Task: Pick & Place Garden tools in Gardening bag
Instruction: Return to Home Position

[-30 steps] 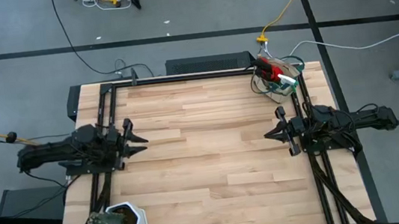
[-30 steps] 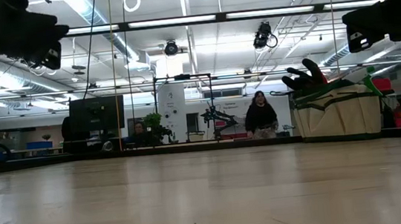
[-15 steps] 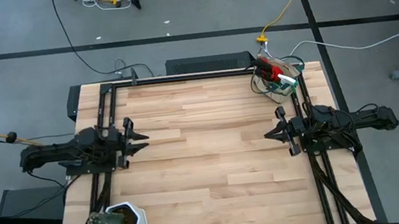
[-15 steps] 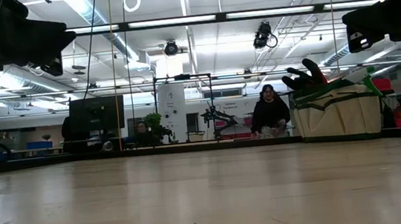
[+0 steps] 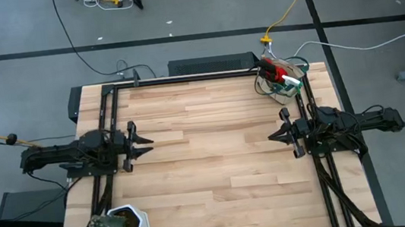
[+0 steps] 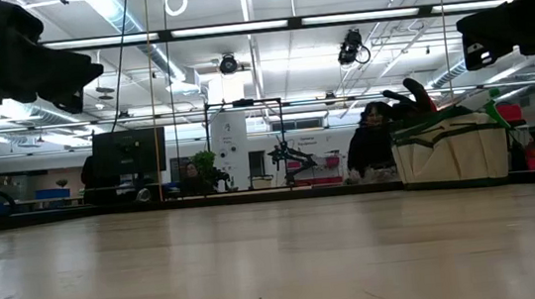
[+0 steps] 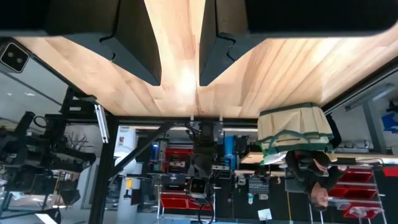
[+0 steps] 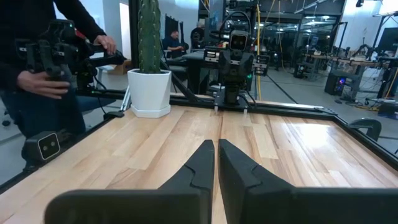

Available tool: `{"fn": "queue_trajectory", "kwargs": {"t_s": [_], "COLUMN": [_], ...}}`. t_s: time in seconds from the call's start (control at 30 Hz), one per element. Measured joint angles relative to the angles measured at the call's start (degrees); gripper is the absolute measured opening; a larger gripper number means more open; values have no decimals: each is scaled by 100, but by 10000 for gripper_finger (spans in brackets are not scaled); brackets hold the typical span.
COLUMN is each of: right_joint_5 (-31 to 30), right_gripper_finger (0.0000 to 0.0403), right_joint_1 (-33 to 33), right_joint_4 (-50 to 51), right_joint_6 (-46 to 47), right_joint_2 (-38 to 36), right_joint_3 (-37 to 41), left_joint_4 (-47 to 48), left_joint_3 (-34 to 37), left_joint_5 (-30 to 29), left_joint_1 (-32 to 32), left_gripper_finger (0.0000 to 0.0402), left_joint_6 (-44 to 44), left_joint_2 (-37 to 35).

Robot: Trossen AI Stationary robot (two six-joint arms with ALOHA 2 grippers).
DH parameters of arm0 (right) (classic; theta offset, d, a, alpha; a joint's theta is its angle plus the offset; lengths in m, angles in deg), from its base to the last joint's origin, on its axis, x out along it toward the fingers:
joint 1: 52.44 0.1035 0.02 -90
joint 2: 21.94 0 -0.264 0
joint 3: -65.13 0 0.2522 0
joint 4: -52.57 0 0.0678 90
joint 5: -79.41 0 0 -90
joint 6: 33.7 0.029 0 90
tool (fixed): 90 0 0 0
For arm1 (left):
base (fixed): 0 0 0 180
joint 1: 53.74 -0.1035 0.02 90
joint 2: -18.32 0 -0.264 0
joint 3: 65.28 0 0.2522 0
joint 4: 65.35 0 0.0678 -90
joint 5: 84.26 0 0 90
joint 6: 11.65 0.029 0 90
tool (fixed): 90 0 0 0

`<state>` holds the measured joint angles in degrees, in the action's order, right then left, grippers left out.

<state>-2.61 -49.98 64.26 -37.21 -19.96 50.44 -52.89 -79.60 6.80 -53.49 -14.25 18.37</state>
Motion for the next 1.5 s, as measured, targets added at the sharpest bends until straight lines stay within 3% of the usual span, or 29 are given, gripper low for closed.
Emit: {"fn": "queue_trajectory", "kwargs": {"t_s": [1.5], "right_joint_5": [1], "right_gripper_finger": [22], "right_joint_1": [0], "right_joint_4": [1], "right_joint_6": [0], "right_joint_2": [0], "right_joint_3": [0], "left_joint_4": [-253], "left_joint_3": [13], "left_joint_5": [4], "left_joint_1": [0], "left_gripper_finger": [115], "left_joint_6": [29], "left_joint_2": [31]}}
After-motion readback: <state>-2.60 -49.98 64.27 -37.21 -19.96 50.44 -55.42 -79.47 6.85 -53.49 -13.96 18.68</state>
